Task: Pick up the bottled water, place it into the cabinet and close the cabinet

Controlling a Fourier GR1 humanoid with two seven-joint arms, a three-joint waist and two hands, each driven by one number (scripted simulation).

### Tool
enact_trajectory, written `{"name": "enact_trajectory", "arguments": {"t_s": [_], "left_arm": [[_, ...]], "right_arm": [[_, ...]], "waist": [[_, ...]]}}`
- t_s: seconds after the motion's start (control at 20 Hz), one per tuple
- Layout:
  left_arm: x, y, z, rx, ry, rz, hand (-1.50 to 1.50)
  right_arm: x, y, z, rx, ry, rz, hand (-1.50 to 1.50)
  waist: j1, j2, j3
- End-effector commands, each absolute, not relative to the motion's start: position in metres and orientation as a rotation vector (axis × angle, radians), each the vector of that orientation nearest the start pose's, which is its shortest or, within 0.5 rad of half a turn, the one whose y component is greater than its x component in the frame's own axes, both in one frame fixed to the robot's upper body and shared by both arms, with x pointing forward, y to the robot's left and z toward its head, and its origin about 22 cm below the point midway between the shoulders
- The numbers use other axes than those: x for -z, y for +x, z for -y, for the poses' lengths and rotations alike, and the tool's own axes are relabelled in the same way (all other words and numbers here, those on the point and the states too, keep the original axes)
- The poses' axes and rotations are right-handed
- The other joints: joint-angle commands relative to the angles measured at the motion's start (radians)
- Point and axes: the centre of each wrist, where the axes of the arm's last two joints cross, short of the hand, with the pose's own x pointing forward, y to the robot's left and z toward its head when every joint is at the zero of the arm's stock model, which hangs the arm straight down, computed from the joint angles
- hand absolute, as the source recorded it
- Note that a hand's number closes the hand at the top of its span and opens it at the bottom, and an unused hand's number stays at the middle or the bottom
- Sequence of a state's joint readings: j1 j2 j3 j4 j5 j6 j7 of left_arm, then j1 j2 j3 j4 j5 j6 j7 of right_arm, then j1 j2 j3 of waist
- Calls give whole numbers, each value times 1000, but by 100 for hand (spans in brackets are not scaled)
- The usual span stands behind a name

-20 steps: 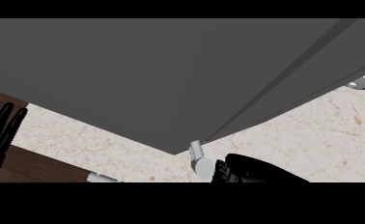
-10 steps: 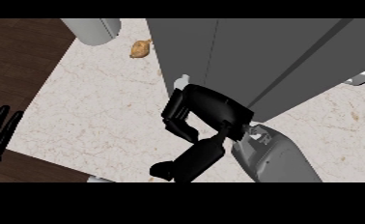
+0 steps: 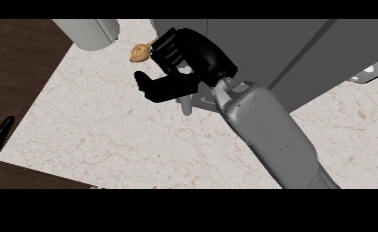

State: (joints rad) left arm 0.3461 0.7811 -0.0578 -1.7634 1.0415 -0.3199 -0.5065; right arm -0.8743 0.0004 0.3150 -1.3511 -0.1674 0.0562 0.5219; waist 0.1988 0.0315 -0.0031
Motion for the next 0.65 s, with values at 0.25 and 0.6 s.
{"name": "enact_trajectory", "arguments": {"t_s": [0.25,0.6], "left_arm": [[-57,157,-382,-145,-509,1876,-150],[-54,154,-382,-171,-495,1884,-150]], "right_arm": [[-205,382,36,-437,277,1587,-150],[-201,384,27,-355,317,1561,-150]], "waist": [[-16,10,0],[-33,9,0]]}}
